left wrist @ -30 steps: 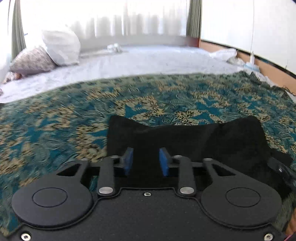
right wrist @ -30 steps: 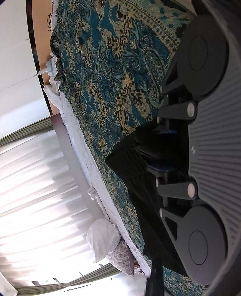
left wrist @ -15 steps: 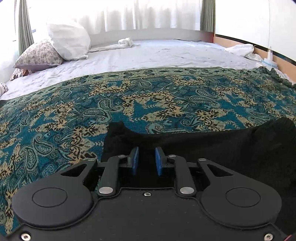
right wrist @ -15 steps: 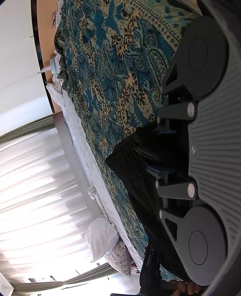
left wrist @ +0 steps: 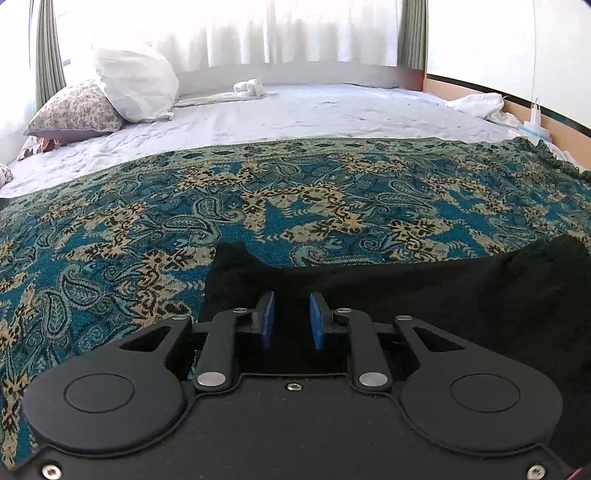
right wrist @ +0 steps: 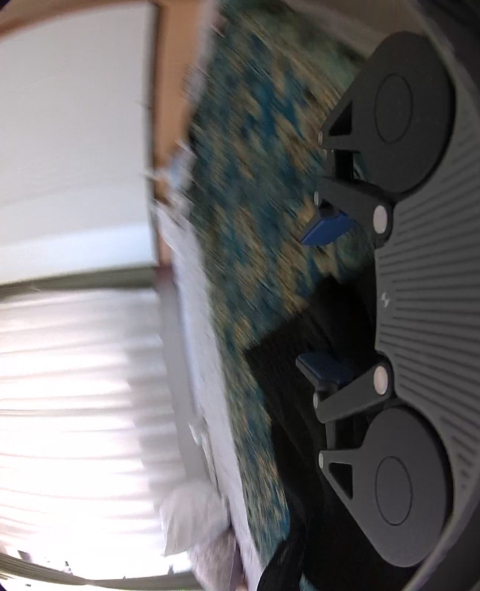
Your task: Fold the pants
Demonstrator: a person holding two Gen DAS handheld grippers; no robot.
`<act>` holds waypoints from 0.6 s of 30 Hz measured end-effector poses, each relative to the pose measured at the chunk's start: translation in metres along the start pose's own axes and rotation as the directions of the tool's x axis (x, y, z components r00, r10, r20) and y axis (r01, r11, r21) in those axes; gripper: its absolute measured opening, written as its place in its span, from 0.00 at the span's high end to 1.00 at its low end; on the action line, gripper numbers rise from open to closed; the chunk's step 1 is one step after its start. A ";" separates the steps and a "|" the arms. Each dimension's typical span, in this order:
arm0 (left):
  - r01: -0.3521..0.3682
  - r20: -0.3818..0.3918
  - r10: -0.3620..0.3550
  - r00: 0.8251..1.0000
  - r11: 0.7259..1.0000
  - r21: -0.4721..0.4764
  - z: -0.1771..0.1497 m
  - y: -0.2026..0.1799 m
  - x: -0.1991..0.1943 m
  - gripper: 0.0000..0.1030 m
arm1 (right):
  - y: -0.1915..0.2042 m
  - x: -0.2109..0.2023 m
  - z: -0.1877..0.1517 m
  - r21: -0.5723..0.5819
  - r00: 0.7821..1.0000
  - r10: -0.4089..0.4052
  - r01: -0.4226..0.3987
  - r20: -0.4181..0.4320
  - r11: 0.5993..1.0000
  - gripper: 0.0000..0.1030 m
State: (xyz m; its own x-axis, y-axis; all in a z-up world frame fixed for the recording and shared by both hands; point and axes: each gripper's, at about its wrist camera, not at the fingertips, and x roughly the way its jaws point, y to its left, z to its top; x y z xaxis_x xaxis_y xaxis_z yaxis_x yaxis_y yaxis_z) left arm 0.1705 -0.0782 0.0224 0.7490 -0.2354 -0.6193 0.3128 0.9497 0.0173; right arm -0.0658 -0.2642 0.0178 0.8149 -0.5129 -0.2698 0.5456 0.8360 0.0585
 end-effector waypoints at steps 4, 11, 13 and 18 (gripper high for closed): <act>0.068 -0.012 -0.069 0.998 0.997 -0.044 0.011 0.008 -0.022 0.78 | 0.025 -0.020 0.012 -0.079 0.996 0.068 -0.063 0.057 0.995 0.19; 0.116 -0.006 -0.116 0.993 0.992 0.045 -0.002 0.019 -0.073 0.77 | 0.099 -0.025 0.020 -0.142 0.923 0.375 -0.385 -0.087 0.912 0.33; 0.168 -0.036 -0.166 0.986 0.983 0.073 -0.011 0.021 -0.083 0.77 | 0.120 -0.030 0.013 -0.149 0.896 0.423 -0.440 -0.135 0.885 0.44; 0.219 -0.110 -0.203 0.973 0.962 0.162 -0.037 0.012 -0.085 0.76 | 0.152 -0.038 -0.012 -0.170 0.846 0.475 -0.519 -0.242 0.838 0.53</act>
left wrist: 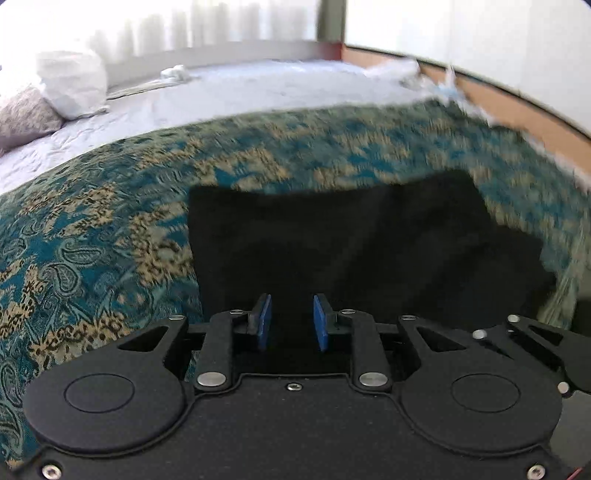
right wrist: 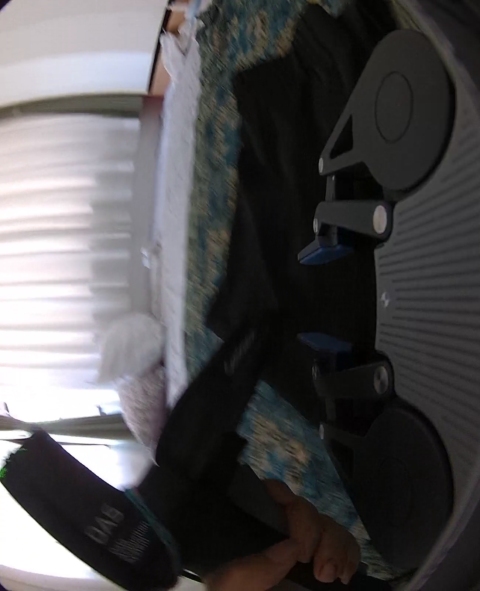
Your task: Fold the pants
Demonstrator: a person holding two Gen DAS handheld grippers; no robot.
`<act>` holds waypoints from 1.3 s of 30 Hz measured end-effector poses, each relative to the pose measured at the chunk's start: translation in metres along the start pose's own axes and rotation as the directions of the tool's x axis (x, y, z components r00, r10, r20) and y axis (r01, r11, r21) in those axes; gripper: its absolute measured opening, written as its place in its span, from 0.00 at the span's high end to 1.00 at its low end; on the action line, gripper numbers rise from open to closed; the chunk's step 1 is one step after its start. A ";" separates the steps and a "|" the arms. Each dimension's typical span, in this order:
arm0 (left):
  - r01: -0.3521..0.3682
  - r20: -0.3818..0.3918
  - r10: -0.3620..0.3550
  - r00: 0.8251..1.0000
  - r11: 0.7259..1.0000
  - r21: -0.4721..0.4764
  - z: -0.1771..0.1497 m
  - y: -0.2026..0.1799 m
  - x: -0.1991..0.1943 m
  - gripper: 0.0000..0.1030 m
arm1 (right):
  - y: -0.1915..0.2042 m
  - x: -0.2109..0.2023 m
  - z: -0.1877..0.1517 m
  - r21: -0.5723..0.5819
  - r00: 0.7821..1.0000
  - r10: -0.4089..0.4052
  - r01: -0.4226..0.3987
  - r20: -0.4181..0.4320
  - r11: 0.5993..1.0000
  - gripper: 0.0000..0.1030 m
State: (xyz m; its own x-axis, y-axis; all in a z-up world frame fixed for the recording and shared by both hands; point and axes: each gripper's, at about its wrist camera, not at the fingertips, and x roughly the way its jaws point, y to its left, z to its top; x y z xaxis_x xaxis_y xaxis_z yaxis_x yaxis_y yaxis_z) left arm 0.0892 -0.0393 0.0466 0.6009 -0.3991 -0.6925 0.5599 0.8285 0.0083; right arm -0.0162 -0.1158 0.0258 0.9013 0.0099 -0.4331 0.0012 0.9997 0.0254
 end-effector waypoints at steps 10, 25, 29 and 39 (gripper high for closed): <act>-0.123 0.015 0.124 0.992 0.991 -0.058 0.032 0.022 0.060 0.76 | 0.008 0.005 -0.017 -0.070 1.000 -0.013 0.013 0.000 0.997 0.52; -0.161 0.021 0.167 0.986 0.973 -0.164 0.069 0.042 0.105 0.78 | -0.022 -0.026 -0.015 -0.036 0.993 0.121 -0.122 -0.013 0.992 0.34; -0.135 0.038 0.145 0.989 0.970 -0.205 0.069 0.042 0.082 0.61 | -0.062 -0.043 0.001 0.056 0.993 0.111 -0.112 0.034 0.992 0.25; -0.172 0.030 0.182 0.983 0.963 -0.206 0.034 0.018 0.023 0.23 | -0.158 -0.042 0.023 0.154 0.982 -0.189 0.187 0.000 0.970 0.17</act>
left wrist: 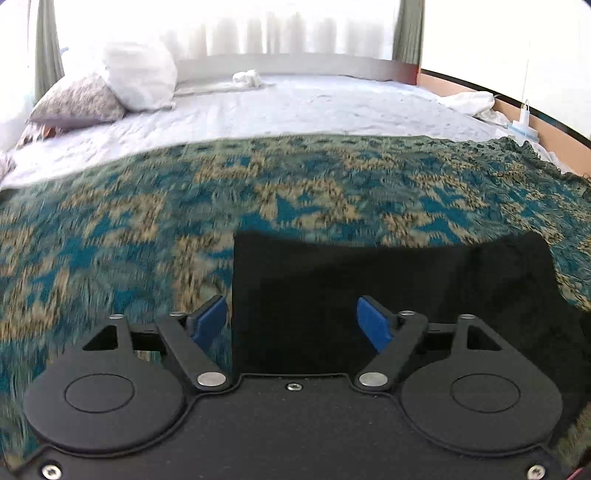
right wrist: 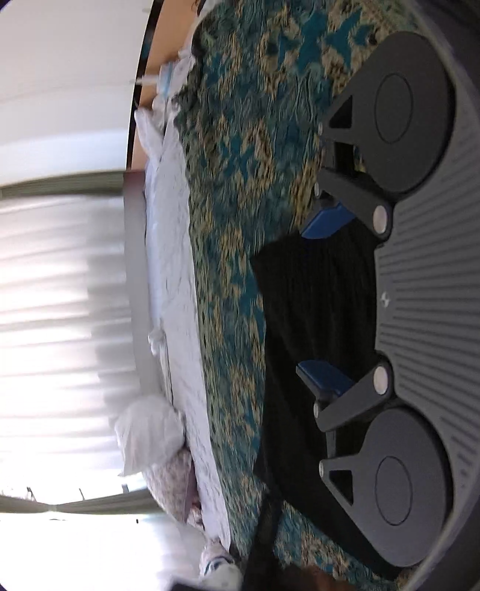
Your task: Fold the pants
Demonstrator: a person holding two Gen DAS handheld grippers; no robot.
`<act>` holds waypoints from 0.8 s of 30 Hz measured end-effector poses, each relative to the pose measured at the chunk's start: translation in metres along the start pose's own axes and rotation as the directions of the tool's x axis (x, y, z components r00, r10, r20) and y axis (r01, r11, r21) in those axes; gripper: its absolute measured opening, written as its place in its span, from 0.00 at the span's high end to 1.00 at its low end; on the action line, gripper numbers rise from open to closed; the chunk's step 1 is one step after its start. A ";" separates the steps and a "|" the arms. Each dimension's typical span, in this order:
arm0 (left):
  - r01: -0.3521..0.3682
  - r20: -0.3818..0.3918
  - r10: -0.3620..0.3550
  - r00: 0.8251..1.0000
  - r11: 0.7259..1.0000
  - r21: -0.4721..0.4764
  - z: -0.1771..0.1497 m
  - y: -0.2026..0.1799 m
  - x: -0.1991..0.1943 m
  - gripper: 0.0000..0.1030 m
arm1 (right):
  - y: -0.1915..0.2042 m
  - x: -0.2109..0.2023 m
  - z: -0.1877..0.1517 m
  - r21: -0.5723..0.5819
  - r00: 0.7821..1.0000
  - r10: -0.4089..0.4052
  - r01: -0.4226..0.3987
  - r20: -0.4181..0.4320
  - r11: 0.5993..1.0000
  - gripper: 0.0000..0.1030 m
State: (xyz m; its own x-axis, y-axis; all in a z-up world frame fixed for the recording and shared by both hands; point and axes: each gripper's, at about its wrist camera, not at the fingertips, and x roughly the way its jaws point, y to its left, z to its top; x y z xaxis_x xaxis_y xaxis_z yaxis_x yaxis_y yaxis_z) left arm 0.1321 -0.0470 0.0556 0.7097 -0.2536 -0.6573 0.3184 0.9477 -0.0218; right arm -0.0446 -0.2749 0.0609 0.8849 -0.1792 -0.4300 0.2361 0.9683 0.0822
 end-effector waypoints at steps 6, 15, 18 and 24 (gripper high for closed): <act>-0.005 -0.010 0.004 1.000 0.996 -0.087 -0.046 -0.001 -0.033 0.20 | 0.012 -0.011 -0.020 -0.070 0.999 -0.030 0.028 -0.037 0.997 0.13; -0.054 -0.005 0.054 0.999 0.995 -0.084 -0.103 -0.018 -0.064 0.12 | 0.033 -0.022 -0.047 -0.124 0.997 -0.051 0.043 -0.061 0.991 0.08; -0.058 -0.002 0.059 0.998 0.993 -0.105 -0.108 -0.019 -0.071 0.12 | 0.033 -0.025 -0.049 -0.121 0.997 -0.054 0.047 -0.058 0.992 0.07; -0.076 -0.017 0.074 0.997 0.983 -0.165 -0.110 -0.018 -0.085 0.07 | 0.037 -0.040 -0.051 -0.105 0.998 -0.057 0.052 -0.042 0.993 0.06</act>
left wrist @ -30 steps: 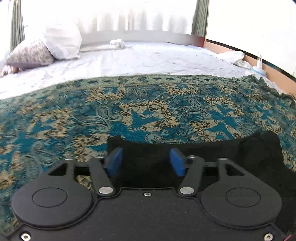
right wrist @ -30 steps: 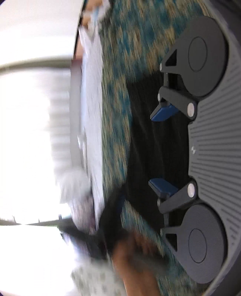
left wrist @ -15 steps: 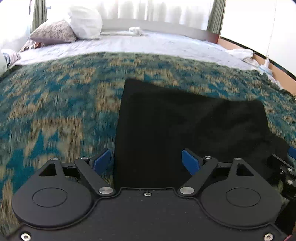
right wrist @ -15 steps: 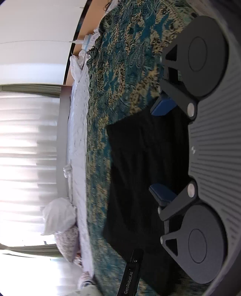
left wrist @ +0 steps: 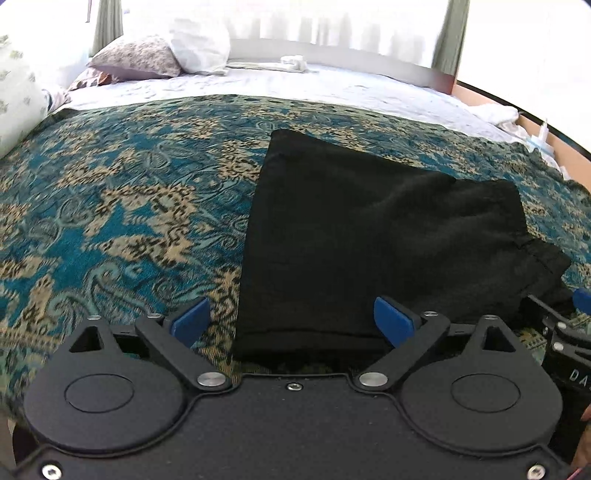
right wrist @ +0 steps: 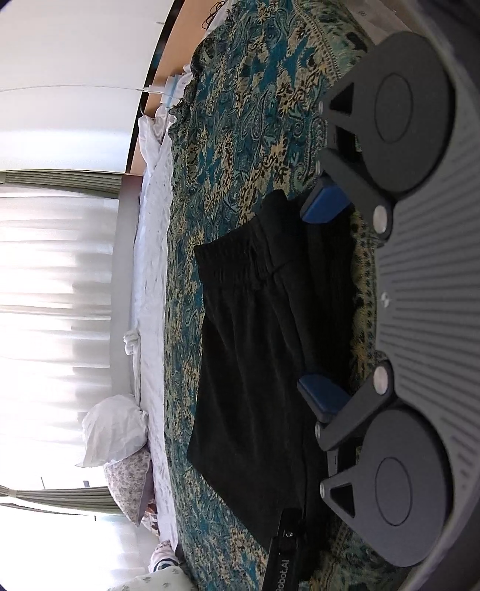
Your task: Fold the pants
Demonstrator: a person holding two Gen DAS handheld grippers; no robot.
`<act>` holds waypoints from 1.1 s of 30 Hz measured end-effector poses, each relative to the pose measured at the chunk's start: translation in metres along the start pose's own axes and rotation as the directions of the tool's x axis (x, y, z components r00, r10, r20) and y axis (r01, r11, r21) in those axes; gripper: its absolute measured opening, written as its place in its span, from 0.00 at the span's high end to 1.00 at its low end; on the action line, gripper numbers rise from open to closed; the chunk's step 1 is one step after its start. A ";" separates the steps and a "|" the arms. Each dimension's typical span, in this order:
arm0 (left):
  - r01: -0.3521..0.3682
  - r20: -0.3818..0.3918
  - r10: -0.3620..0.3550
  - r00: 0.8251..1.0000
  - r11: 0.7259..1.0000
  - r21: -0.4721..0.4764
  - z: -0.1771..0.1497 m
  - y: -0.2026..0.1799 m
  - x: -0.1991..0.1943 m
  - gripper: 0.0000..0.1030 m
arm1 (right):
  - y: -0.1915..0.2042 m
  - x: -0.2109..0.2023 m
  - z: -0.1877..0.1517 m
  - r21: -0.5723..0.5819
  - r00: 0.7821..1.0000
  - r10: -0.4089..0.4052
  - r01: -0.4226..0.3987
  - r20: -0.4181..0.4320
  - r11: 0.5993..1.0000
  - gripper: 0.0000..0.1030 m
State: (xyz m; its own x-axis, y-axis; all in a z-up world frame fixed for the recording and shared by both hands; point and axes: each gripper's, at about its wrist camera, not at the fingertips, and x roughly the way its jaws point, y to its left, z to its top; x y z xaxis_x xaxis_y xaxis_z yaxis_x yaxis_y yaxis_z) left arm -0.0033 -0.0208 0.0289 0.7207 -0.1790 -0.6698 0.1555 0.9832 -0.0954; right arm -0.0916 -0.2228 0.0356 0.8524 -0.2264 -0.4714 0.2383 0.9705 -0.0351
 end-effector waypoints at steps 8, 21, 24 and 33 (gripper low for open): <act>0.001 -0.013 -0.001 1.000 1.000 -0.012 -0.018 -0.005 -0.019 0.01 | 0.007 -0.014 -0.010 -0.016 1.000 0.006 -0.006 -0.025 1.000 0.01; -0.061 0.025 0.059 0.998 0.993 0.102 -0.042 -0.027 -0.022 0.00 | 0.005 0.000 -0.019 -0.022 0.997 -0.007 0.005 -0.083 1.000 0.00; -0.060 0.022 0.059 0.998 0.993 0.097 -0.041 -0.027 -0.020 0.00 | 0.007 0.004 -0.019 -0.027 0.996 -0.003 0.001 -0.090 1.000 0.00; -0.038 -0.002 0.038 0.999 0.996 0.080 -0.035 -0.024 -0.013 0.00 | 0.006 0.007 -0.020 -0.032 0.995 0.011 -0.014 -0.100 0.999 0.00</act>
State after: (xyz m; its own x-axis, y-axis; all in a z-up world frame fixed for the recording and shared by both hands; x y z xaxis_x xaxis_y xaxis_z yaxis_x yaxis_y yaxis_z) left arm -0.0404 -0.0407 0.0141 0.7245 -0.1411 -0.6747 0.1814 0.9834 -0.0109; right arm -0.0938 -0.2172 0.0147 0.8041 -0.2067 -0.5573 0.2117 0.9757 -0.0565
